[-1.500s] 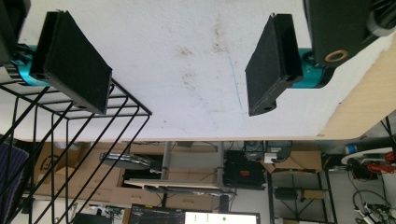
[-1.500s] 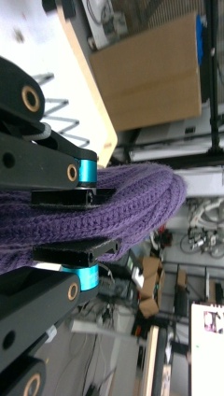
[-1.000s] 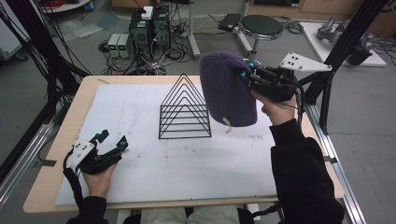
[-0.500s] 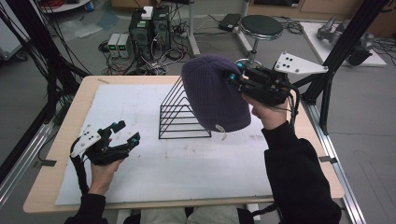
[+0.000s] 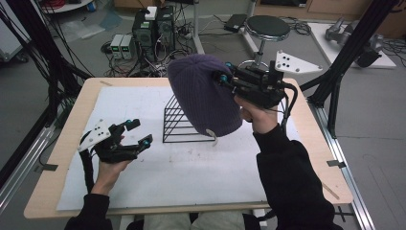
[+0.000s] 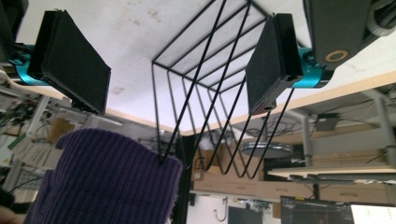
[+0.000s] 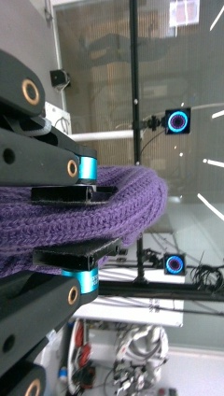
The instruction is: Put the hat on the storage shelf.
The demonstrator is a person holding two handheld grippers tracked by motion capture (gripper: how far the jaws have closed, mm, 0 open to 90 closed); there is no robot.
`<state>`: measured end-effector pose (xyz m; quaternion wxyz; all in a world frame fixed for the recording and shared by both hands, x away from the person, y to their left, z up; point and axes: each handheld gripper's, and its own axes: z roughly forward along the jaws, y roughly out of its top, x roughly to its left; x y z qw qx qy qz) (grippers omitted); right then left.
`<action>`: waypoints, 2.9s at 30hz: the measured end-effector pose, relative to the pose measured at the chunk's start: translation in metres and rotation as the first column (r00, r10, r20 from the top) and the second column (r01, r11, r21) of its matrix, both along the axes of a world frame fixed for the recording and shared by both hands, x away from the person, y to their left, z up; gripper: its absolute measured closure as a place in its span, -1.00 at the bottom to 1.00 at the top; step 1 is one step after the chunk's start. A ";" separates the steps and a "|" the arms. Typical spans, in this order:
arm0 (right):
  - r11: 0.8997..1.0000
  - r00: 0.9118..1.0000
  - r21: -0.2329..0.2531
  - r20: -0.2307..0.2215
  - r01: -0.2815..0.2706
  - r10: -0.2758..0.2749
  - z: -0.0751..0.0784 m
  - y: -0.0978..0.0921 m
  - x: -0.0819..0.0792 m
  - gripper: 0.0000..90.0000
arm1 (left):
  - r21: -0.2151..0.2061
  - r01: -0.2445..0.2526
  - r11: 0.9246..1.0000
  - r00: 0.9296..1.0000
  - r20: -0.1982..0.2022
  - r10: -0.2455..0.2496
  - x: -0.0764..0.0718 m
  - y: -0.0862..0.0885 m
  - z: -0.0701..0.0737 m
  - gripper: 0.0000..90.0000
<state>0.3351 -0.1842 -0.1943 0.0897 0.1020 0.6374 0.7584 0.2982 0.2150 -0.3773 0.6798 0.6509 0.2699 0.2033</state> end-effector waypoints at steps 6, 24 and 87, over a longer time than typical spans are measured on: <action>0.998 0.998 0.003 0.010 -0.067 0.067 0.004 0.016 -0.009 0.67 | -0.011 0.061 0.998 0.998 0.028 -0.061 -0.004 -0.008 0.011 -0.50; 0.946 0.951 -0.104 -0.017 -0.308 0.308 -0.010 0.065 -0.025 0.64 | -0.120 0.400 0.909 0.916 0.060 -0.396 -0.010 -0.020 0.013 -0.18; 0.959 0.958 -0.032 -0.039 0.283 -0.284 0.003 -0.025 0.046 0.75 | -0.158 0.170 0.973 0.985 -0.009 -0.174 0.058 -0.025 0.078 0.84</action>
